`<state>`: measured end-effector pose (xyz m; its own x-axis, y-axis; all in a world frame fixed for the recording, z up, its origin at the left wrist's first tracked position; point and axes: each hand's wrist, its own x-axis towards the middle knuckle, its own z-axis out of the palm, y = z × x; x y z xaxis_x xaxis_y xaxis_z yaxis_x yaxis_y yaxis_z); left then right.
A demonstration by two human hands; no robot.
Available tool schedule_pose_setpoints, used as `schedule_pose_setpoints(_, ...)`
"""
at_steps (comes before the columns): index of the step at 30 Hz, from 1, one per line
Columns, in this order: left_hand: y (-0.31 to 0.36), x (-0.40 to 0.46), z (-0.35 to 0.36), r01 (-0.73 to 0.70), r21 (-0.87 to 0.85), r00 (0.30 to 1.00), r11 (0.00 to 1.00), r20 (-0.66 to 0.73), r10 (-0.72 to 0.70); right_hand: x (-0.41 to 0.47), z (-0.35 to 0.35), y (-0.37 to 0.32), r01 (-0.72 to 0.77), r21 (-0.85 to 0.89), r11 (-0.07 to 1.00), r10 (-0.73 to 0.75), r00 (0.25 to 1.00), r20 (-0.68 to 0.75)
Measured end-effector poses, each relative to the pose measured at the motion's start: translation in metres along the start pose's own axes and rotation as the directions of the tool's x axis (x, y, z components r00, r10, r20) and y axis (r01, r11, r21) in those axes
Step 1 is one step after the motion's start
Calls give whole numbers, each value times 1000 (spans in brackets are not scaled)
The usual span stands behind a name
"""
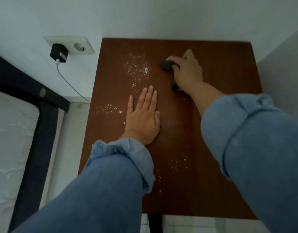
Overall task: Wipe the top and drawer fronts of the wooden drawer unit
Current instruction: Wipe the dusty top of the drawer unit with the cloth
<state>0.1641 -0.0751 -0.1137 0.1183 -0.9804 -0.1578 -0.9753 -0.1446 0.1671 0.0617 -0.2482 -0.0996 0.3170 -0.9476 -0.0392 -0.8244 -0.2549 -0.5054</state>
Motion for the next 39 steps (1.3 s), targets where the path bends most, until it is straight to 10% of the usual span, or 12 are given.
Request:
schedule_pose_setpoints(9,4,-4,-10,18,18,999,1000,45,-19,-172,3,3,47,-116,992,-48,999,-8)
schedule_pose_setpoints(39,38,-131,-7,16,61,964,998,265,-32,-246,-2,11,34,-52,998,-30,997,69)
